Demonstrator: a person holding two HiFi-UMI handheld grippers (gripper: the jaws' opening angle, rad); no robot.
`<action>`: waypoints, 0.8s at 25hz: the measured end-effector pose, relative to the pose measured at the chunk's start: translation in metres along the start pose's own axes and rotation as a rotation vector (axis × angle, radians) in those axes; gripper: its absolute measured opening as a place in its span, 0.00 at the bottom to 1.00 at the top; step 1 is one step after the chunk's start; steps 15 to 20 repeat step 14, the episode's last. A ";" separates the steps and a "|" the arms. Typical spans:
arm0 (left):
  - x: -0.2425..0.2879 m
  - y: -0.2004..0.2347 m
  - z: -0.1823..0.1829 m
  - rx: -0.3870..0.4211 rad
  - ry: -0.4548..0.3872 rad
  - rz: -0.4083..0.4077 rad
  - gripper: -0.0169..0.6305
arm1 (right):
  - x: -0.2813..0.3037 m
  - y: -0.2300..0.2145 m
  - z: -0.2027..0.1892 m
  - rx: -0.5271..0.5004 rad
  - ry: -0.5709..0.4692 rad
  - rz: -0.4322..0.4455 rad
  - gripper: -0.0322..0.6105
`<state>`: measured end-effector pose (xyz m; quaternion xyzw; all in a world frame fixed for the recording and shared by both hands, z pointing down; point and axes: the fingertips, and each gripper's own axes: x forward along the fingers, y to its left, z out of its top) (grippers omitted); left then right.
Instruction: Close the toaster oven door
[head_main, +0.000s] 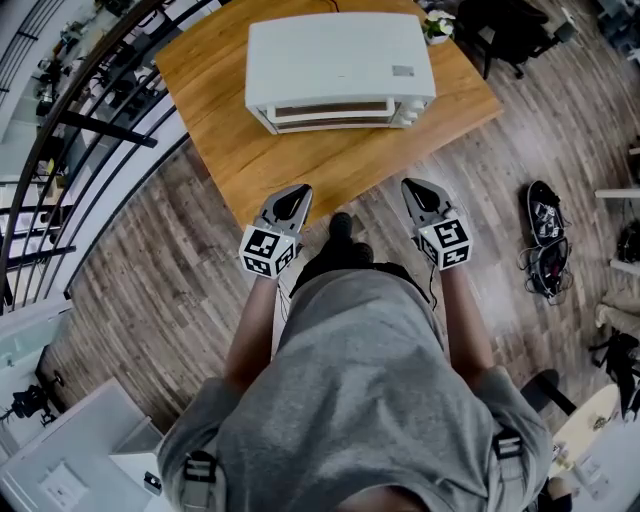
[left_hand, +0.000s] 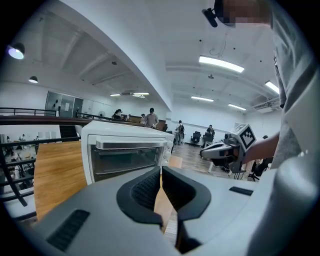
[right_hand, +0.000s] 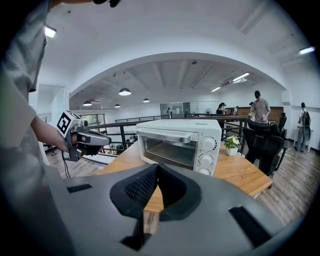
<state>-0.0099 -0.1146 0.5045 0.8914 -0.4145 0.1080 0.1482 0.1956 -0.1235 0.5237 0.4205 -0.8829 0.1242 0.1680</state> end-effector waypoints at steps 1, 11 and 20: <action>-0.001 -0.003 -0.001 0.001 0.003 0.002 0.07 | -0.002 0.001 -0.001 -0.001 0.002 0.002 0.06; -0.012 -0.028 -0.012 0.001 0.006 -0.001 0.07 | -0.011 0.017 -0.014 -0.003 0.004 0.025 0.06; -0.016 -0.032 -0.015 0.000 0.008 0.007 0.07 | -0.016 0.022 -0.019 -0.008 0.005 0.033 0.06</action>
